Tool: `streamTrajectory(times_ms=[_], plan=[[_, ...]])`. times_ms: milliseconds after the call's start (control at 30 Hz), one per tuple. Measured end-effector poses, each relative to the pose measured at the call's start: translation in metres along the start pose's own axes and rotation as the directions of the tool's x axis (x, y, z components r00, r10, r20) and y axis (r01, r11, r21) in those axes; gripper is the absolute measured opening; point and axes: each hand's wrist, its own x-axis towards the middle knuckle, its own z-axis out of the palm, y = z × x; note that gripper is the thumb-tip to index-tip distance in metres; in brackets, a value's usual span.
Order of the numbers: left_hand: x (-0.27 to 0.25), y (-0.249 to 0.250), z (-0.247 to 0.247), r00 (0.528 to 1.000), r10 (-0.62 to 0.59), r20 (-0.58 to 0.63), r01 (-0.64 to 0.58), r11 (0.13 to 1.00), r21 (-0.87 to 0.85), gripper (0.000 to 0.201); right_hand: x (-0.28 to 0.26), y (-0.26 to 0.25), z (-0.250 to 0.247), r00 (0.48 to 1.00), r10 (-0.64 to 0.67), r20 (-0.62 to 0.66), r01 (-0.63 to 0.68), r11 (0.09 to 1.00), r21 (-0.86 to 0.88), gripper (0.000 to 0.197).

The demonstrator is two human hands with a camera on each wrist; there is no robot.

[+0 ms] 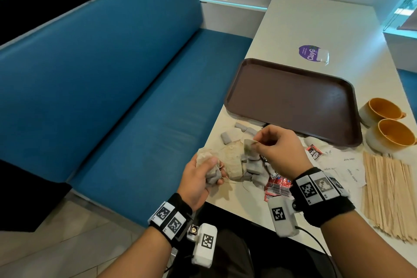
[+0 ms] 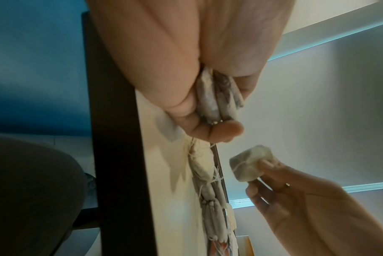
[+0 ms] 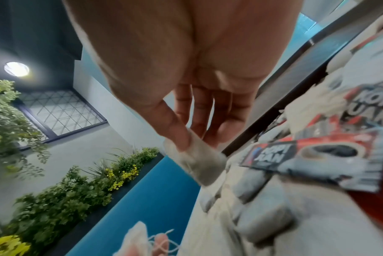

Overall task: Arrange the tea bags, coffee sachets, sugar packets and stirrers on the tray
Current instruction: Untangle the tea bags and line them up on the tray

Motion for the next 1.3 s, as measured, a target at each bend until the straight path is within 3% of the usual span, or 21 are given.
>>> streamTrajectory(times_ms=[133,233,333,500,733,900,1067,1300], plan=[[0.001,-0.001,-0.001,0.999,0.036,-0.018,-0.036,0.999,-0.027,0.013,-0.002,-0.011,0.012,0.973,0.037,0.229,-0.074,0.986,0.152,0.023],[0.0,-0.001,-0.001,0.999,0.037,-0.014,-0.037,0.999,-0.028,0.012,-0.002,-0.006,0.026,0.94,0.088,0.329,-0.072,0.996,-0.061,0.035],[0.0,-0.001,-0.002,1.0,0.03,-0.008,-0.03,0.999,-0.026,0.011,-0.002,0.001,0.038,0.953,0.046,0.3,0.084,0.91,-0.405,0.046],[0.0,0.0,-0.002,1.0,0.022,0.011,-0.021,0.999,-0.043,0.012,-0.001,0.001,0.046,0.939,0.019,0.344,0.174,0.834,-0.523,0.049],[0.004,-0.002,-0.004,0.999,0.032,0.026,-0.031,0.999,-0.03,0.011,-0.002,0.0,0.047,0.939,0.054,0.34,0.139,0.844,-0.518,0.035],[0.005,-0.005,-0.006,0.999,0.037,0.037,-0.035,0.998,-0.045,0.018,-0.005,-0.001,0.05,0.934,0.035,0.356,0.151,0.864,-0.481,0.062],[0.005,-0.005,-0.006,0.999,0.022,0.039,-0.02,0.998,-0.053,0.015,-0.005,0.002,0.051,0.933,0.04,0.357,0.143,0.87,-0.472,0.07],[0.001,-0.001,-0.003,0.999,0.022,0.033,-0.021,0.998,-0.054,0.015,-0.005,0.011,0.049,0.959,-0.035,0.281,0.155,0.894,-0.42,0.036]])
